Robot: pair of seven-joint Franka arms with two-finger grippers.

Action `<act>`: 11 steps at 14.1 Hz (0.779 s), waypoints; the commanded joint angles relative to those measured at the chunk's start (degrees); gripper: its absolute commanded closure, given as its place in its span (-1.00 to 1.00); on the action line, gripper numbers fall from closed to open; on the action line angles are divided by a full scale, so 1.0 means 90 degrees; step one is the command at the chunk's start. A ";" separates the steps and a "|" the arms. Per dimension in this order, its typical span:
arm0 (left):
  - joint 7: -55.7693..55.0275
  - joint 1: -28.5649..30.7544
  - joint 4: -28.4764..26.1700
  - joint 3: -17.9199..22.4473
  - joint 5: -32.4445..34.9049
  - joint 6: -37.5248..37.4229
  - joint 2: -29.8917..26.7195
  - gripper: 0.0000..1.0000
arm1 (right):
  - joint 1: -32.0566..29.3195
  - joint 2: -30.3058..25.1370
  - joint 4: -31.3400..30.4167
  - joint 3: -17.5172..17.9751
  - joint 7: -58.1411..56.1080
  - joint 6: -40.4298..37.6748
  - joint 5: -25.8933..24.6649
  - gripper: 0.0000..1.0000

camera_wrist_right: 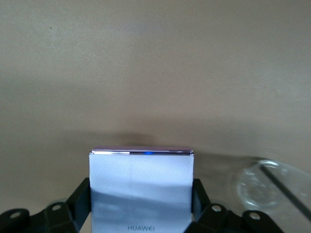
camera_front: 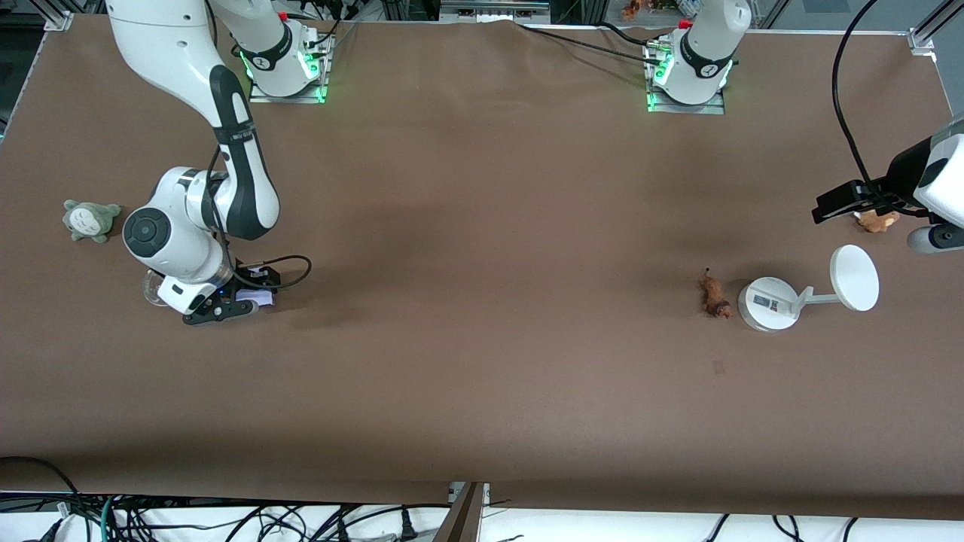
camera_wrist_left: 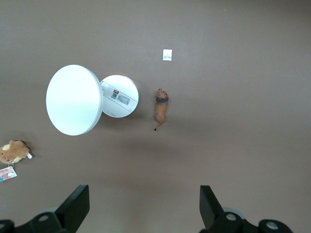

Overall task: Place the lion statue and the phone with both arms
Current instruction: 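Lower the phone onto the table beside the clear cup with the right gripper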

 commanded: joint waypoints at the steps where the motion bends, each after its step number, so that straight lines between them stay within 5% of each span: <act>1: 0.0062 -0.0001 0.0220 0.0006 -0.0121 -0.0159 0.0099 -1.00 | -0.0028 0.0291 -0.0020 0.0029 -0.0532 0.0220 0.0940 0.29; 9: 0.0052 -0.0001 0.0220 0.0006 -0.0130 -0.0159 0.0099 -1.00 | -0.0086 0.0409 -0.0020 0.0029 -0.0435 0.0386 0.1118 0.29; 10: 0.0062 -0.0001 0.0220 0.0006 -0.0130 -0.0159 0.0099 -1.00 | -0.0086 0.0409 -0.0020 0.0029 -0.0435 0.0386 0.1118 0.13; 11: 0.0052 -0.0001 0.0220 0.0006 -0.0130 -0.0159 0.0099 -1.00 | -0.0086 0.0409 -0.0020 0.0029 -0.0435 0.0386 0.1118 -0.51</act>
